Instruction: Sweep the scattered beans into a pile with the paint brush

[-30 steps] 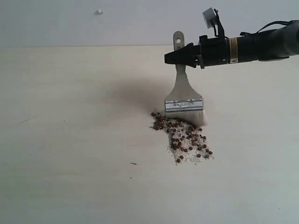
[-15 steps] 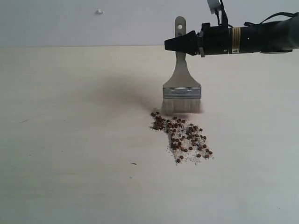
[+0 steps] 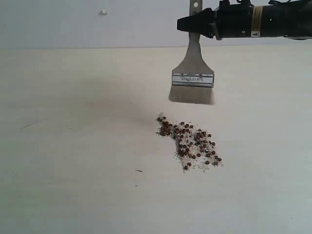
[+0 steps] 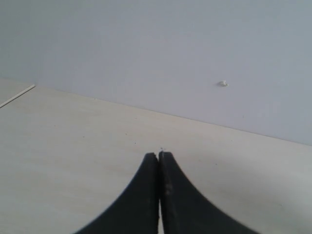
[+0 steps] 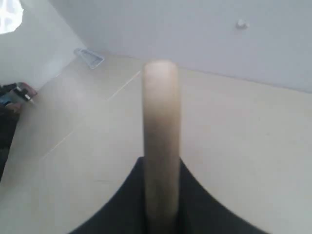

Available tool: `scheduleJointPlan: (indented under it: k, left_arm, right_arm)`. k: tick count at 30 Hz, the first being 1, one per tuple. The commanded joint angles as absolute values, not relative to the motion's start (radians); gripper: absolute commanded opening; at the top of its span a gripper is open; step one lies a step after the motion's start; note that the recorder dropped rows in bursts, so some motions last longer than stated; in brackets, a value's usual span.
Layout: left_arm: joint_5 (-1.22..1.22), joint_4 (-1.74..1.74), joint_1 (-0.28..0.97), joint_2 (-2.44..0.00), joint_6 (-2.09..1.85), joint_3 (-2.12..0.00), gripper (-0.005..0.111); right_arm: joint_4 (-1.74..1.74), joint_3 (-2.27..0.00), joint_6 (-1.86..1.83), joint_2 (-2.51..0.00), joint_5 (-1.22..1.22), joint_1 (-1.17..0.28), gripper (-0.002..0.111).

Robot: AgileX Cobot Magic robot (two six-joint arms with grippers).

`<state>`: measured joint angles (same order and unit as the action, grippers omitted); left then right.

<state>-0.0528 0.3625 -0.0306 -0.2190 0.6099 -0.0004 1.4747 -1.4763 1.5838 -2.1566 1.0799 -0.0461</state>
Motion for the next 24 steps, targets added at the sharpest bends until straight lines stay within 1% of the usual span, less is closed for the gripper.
scheduleJointPlan:
  k: [1, 6, 8, 11, 14, 19, 24]
  left_arm:
    - [-0.056, 0.355, -0.035, -0.214, 0.605, 0.0, 0.0]
    - [-0.056, 0.355, -0.035, -0.214, 0.605, 0.0, 0.0]
    - [-0.056, 0.355, -0.035, -0.214, 0.605, 0.0, 0.0]
    - [-0.056, 0.355, -0.035, -0.214, 0.605, 0.0, 0.0]
    - [-0.056, 0.355, -0.035, -0.214, 0.605, 0.0, 0.0]
    - [-0.056, 0.355, -0.035, -0.214, 0.605, 0.0, 0.0]
    - [-0.056, 0.355, -0.035, -0.214, 0.605, 0.0, 0.0]
  right_arm:
    - [1.316, -1.33, 1.493, -2.042, 0.996, -0.047, 0.0]
    - [0.97, -1.045, 1.232, -1.91, 0.96, -0.075, 0.0]
    - [0.782, -0.933, 1.105, -1.864, 0.96, -0.112, 0.0]
    - [0.473, -0.785, 0.904, -1.805, 0.96, -0.209, 0.0]
    - [0.126, -0.68, 0.679, -1.771, 0.96, -0.345, 0.0]
    - [-0.359, -0.633, 0.424, -1.768, 1.007, -0.582, 0.0]
    - [-0.844, -0.639, 0.242, -1.768, 1.221, -0.836, 0.0]
